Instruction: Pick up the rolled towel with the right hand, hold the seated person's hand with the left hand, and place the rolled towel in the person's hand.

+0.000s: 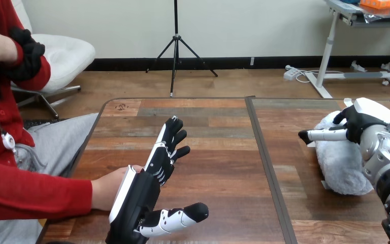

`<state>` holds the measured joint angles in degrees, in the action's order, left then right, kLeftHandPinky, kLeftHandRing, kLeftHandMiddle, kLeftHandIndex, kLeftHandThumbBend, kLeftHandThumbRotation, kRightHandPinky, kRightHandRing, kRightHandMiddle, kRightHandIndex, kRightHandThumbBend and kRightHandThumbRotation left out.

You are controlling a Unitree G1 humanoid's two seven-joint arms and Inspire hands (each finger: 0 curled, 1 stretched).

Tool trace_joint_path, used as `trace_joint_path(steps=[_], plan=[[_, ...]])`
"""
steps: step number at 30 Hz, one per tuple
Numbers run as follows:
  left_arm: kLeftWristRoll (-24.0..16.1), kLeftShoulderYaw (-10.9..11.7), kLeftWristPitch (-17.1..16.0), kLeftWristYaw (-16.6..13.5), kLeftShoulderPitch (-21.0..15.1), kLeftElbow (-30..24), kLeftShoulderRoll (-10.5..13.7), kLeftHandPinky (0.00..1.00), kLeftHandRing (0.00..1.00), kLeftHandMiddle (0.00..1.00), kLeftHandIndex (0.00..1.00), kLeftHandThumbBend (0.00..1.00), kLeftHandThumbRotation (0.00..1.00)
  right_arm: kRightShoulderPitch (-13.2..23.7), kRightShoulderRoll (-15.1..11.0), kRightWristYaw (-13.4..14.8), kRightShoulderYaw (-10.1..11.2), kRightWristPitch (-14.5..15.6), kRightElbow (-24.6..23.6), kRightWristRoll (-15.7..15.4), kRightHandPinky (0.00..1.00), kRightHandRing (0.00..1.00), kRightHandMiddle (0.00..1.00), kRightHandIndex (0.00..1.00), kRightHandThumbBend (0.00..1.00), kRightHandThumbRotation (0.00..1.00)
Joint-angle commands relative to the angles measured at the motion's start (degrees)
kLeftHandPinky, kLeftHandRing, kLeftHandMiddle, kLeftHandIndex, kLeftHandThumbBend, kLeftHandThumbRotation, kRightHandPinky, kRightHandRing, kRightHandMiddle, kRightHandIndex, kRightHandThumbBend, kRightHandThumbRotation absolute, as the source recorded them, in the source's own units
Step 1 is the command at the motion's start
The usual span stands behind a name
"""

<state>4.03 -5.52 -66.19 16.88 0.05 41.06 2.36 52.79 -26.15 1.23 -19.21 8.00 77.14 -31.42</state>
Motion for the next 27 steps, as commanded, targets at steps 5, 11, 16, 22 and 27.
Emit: trace_joint_path(steps=[5,11,16,22,27], plan=[[-0.1,0.64,-0.51,-0.21,-2.07,-1.84,0.59,0.87,0.96,1.0,0.99,1.0,0.58,-5.8,3.99,-3.21,-1.27,-4.63,0.04,0.07,0.46,0.63,0.7,0.73,0.95,0.61],[-0.2,0.68,-0.61,-0.24,-1.96,-2.04,0.85,0.87,0.96,1.0,0.99,1.0,0.58,-6.52,3.84,-5.46,-1.9,-8.19,-0.64,-0.01,0.5,0.65,0.69,0.71,0.91,0.6],[0.27,0.59,-0.58,-0.1,-1.86,-2.3,0.95,0.88,0.96,1.0,0.99,1.0,0.58,-7.15,3.73,-6.42,-2.59,-10.48,-1.47,-0.32,0.55,0.7,0.73,0.78,0.88,0.62],[1.67,0.27,-0.36,0.72,-1.88,-2.54,1.06,0.88,0.96,1.0,0.99,1.0,0.57,-8.16,3.65,-7.31,-3.56,-12.71,-3.26,-0.74,0.49,0.65,0.69,0.73,0.89,0.62],[1.87,0.4,-0.45,0.97,-1.92,-2.68,1.2,0.89,0.96,1.0,0.99,1.0,0.57,-9.48,3.27,-9.63,-4.12,-14.67,-5.98,-0.55,0.46,0.61,0.67,0.69,0.85,0.58]])
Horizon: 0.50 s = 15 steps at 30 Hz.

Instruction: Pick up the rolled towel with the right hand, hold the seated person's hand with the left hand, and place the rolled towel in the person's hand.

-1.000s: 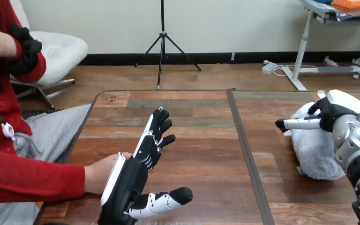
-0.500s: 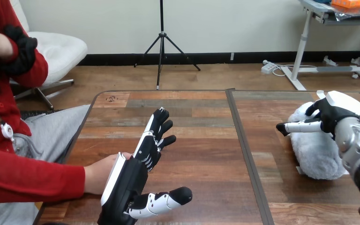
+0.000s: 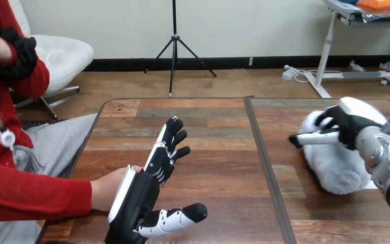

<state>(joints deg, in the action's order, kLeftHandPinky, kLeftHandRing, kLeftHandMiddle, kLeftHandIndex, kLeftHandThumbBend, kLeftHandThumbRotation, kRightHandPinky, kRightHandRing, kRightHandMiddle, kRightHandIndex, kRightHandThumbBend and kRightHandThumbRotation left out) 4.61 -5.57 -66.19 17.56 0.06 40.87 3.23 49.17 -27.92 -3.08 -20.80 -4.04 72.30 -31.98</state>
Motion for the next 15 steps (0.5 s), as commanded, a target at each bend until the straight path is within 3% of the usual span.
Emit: trace_joint_path(steps=[1,8,15], plan=[[1.32,0.46,-0.44,0.33,-1.91,-2.54,0.37,0.89,0.96,1.0,0.99,1.0,0.56,-6.04,4.96,-5.46,-2.71,-2.79,-1.52,-0.14,0.47,0.61,0.66,0.69,0.85,0.58],[2.13,0.31,-0.2,0.99,-1.9,-2.83,0.61,0.89,0.96,1.0,0.99,1.0,0.56,-9.24,3.33,-10.04,-2.12,-5.83,-7.79,1.93,0.5,0.62,0.67,0.68,0.8,0.53],[3.0,0.23,-0.37,1.83,-2.03,-2.73,0.82,0.89,0.97,1.0,1.0,1.0,0.55,-13.26,0.54,-14.22,-2.57,-7.82,-16.54,2.46,0.46,0.57,0.63,0.62,0.79,0.51]])
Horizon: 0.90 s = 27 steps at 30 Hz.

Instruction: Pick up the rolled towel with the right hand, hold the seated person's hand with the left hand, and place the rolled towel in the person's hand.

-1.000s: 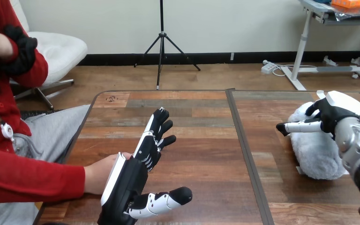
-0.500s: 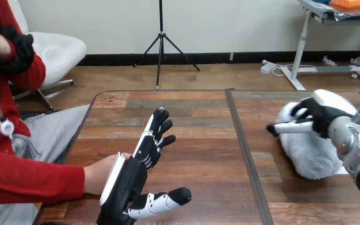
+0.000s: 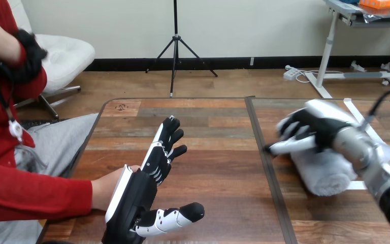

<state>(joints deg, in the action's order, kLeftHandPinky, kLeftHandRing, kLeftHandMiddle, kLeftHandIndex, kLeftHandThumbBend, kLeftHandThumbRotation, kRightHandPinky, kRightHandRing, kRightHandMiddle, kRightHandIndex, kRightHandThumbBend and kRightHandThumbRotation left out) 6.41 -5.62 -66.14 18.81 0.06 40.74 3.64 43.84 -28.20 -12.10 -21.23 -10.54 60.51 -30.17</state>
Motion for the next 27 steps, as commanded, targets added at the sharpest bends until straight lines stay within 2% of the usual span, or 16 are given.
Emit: trace_joint_path(steps=[1,8,13,22,27], plan=[[1.15,0.33,-0.47,0.59,-2.04,-2.58,0.42,0.89,0.97,1.0,1.0,1.0,0.55,-8.38,0.57,-5.5,-2.13,-1.29,-5.71,0.65,0.46,0.57,0.63,0.62,0.79,0.51],[1.01,0.55,-0.91,0.83,-2.2,-2.5,0.47,0.9,0.97,1.0,0.99,1.0,0.55,-12.94,-2.56,-10.07,-1.21,-3.89,-14.36,2.24,0.43,0.53,0.59,0.59,0.78,0.5],[0.21,0.9,-0.51,0.31,-2.03,-2.91,0.54,0.89,0.96,1.0,0.99,1.0,0.56,-15.48,-4.13,-11.73,-0.47,-4.76,-19.04,2.09,0.42,0.51,0.56,0.56,0.77,0.48],[0.61,0.75,-0.52,0.59,-2.16,-2.91,0.76,0.88,0.96,1.0,0.99,1.0,0.56,-19.58,-6.99,-10.34,1.0,-8.27,-24.77,1.69,0.42,0.49,0.53,0.56,0.8,0.47],[-0.73,1.22,-1.05,-0.14,-2.32,-2.75,1.0,0.88,0.96,0.99,0.99,1.0,0.57,-20.75,-8.24,-9.76,2.6,-9.2,-25.84,2.97,0.42,0.48,0.54,0.56,0.8,0.45]])
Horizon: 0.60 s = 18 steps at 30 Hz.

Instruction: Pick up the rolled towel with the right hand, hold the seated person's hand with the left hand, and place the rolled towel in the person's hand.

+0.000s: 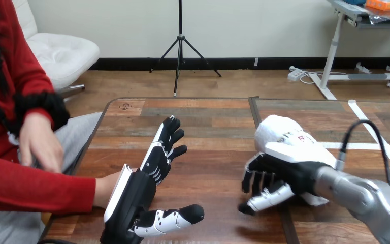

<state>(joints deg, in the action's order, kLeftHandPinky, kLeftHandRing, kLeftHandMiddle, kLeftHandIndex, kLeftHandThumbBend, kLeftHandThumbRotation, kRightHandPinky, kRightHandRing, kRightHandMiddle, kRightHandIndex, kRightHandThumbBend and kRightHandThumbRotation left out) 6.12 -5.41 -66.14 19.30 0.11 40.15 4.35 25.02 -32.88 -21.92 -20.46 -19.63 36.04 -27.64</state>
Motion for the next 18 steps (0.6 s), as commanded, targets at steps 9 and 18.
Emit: trace_joint_path(steps=[9,18], plan=[[0.82,0.6,-0.75,0.32,-2.39,-2.3,0.53,0.88,0.96,1.0,0.99,1.0,0.56,-3.07,-5.02,2.33,4.86,-1.79,-3.25,2.13,0.42,0.49,0.56,0.58,0.79,0.39],[1.36,0.44,-0.16,0.54,-2.17,-2.91,0.42,0.88,0.96,0.99,0.99,1.0,0.56,-4.6,-6.44,1.64,8.35,0.1,-9.23,4.4,0.43,0.5,0.56,0.59,0.8,0.35]])
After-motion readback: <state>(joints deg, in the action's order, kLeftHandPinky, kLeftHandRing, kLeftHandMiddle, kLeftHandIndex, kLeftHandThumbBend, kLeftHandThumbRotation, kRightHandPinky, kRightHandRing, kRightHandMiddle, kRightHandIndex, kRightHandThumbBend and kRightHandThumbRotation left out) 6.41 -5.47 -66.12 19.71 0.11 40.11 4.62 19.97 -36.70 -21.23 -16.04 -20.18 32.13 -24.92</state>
